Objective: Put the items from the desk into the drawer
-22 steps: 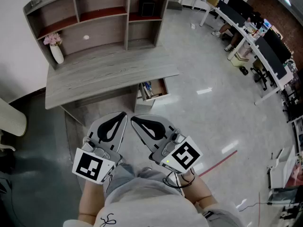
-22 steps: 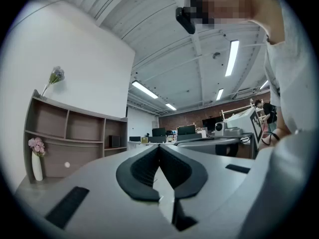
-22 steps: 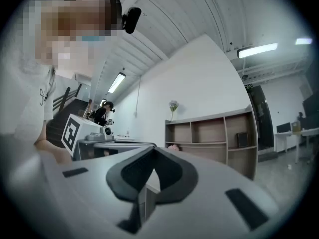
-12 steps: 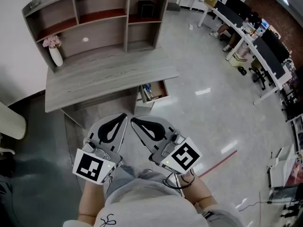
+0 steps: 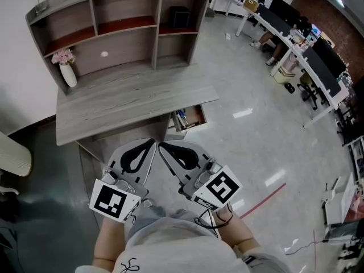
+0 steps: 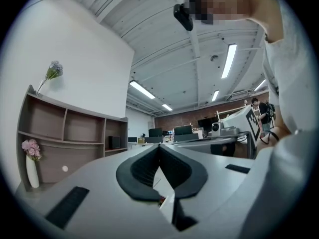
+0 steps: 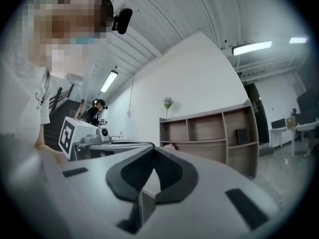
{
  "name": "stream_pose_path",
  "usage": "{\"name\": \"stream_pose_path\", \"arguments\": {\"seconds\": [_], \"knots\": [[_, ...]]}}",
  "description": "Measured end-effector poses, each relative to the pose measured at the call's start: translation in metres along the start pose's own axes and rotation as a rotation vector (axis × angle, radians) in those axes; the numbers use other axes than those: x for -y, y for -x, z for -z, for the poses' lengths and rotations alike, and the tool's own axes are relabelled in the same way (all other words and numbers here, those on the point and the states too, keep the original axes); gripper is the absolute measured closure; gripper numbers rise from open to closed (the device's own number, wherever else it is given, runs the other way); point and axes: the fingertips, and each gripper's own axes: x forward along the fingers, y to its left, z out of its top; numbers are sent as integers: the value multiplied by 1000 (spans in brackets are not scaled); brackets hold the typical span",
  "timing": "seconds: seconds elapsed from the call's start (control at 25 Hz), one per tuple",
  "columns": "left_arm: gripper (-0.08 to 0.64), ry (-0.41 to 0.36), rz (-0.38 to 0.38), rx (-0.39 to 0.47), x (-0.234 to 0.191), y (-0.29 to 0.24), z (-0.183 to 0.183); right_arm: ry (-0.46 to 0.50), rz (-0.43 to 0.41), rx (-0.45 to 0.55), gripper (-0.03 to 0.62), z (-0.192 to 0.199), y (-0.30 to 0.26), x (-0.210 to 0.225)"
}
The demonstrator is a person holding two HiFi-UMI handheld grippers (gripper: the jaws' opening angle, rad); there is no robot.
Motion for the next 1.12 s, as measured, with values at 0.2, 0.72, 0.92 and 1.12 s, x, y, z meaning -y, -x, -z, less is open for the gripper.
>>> {"name": "stream_pose_path", "arguments": {"seconds": [0.2,0.72,0.92,1.12], "knots": [[552,-5,42,1,-23,0,1,3,60,7,584,0,-22,8],[552,8,91,33,-52,-36,9,35,140,-6,584,-2,-40,51],[552,-3,62,32,-71,-63,10,34,120,2,584,-1,-53,82],[552,-6,37,23,-92,-102,12,21,96,20,584,-2,-66,125]]}}
